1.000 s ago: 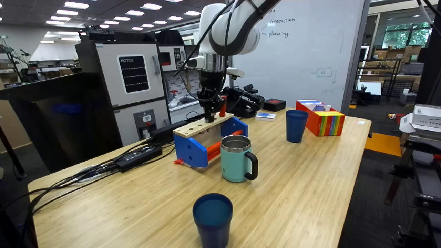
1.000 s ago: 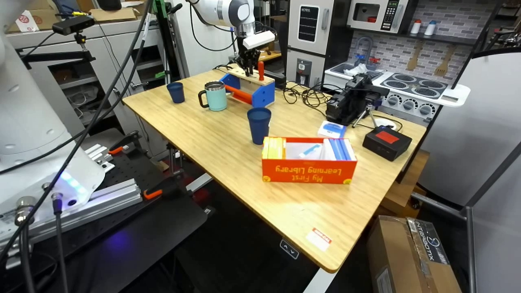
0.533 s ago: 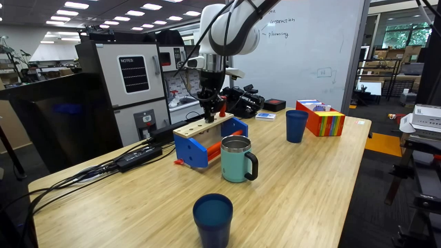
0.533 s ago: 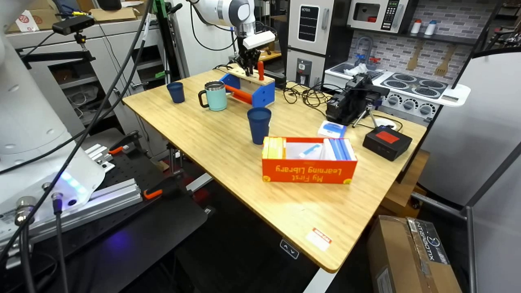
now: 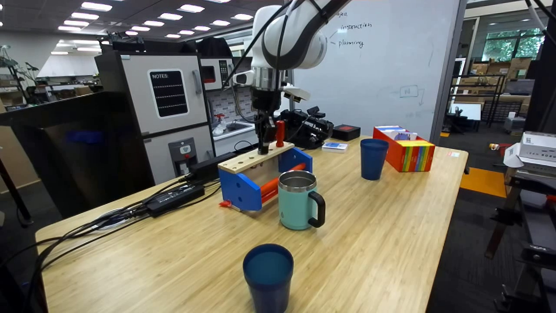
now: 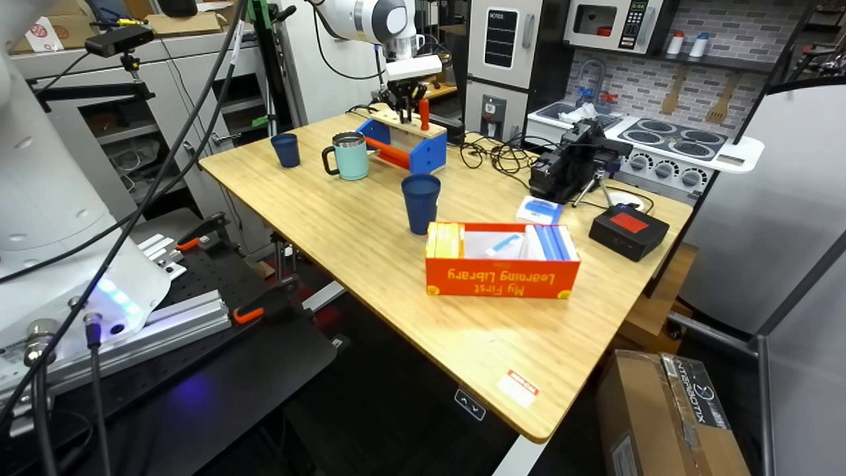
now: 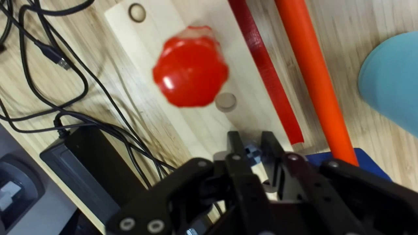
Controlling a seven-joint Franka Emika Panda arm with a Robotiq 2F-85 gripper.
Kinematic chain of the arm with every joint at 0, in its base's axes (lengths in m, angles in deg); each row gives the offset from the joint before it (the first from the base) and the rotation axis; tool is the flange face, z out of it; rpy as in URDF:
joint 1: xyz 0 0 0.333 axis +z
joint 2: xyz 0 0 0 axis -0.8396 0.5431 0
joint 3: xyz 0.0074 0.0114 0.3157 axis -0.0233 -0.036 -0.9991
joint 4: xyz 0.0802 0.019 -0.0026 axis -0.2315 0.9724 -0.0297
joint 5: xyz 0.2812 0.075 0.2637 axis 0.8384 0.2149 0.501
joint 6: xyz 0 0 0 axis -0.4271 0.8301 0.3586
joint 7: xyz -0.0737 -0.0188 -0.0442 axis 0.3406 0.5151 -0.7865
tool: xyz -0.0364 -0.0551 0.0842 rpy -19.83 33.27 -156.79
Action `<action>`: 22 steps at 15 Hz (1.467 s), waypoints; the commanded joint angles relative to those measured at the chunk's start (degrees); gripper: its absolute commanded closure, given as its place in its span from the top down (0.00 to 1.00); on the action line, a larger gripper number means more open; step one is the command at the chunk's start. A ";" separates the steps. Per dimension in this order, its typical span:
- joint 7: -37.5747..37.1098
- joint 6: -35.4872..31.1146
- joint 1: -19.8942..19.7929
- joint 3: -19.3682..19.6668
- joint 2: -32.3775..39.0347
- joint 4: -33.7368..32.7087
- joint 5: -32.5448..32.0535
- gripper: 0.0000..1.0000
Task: Screw the bolt
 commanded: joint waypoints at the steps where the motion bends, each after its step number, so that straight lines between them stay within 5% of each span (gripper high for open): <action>1: -7.39 1.21 2.07 2.07 1.22 -2.72 -1.58 0.44; 3: -9.49 1.63 2.21 1.94 1.42 -3.08 -2.14 0.51; 10: -12.74 1.79 1.89 1.33 2.36 -4.45 -3.20 0.98; 15: -12.91 1.84 1.88 1.21 2.23 -4.40 -3.47 1.00; 22: -3.27 1.39 0.80 -1.04 -3.14 -0.18 -6.32 1.00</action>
